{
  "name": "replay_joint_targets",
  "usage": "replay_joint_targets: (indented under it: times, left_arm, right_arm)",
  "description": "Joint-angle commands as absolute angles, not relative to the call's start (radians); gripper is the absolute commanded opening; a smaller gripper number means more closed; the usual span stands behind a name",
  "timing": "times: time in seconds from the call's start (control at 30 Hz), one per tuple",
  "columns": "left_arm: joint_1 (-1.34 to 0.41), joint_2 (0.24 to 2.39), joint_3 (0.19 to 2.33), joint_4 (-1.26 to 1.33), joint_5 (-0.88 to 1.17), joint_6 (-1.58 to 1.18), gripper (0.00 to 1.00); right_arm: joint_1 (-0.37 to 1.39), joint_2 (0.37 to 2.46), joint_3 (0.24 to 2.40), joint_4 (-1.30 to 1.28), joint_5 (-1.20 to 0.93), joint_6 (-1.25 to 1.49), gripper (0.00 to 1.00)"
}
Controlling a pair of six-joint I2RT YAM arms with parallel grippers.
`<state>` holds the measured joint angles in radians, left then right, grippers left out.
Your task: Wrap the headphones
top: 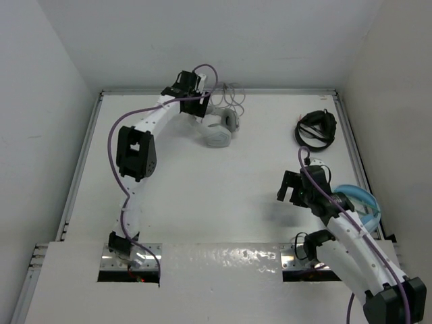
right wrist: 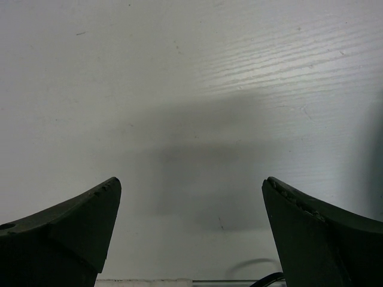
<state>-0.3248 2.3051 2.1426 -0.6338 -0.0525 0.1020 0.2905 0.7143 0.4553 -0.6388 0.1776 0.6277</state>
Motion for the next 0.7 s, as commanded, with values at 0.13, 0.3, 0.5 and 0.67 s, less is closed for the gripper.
replay_joint_targets:
  times: [0.13, 0.3, 0.5, 0.67]
  left_arm:
    - [-0.314, 2.292, 2.037, -0.592, -0.164, 0.126, 0.63]
    - [-0.314, 2.281, 1.948, -0.568, -0.043, 0.141, 0.33]
    - [-0.314, 2.175, 1.942, -0.532, 0.049, 0.187, 0.00]
    - [-0.316, 1.907, 1.914, -0.514, 0.231, 0.417, 0.00]
  right_arm:
    - [0.293, 0.730, 0.476, -0.545, 0.152, 0.637, 0.99]
    - [0.293, 0.762, 0.525, -0.558, 0.141, 0.577, 0.99]
    - [0.293, 0.776, 0.623, -0.600, 0.074, 0.401, 0.79]
    - [0.293, 0.798, 0.817, -0.653, 0.008, 0.197, 0.63]
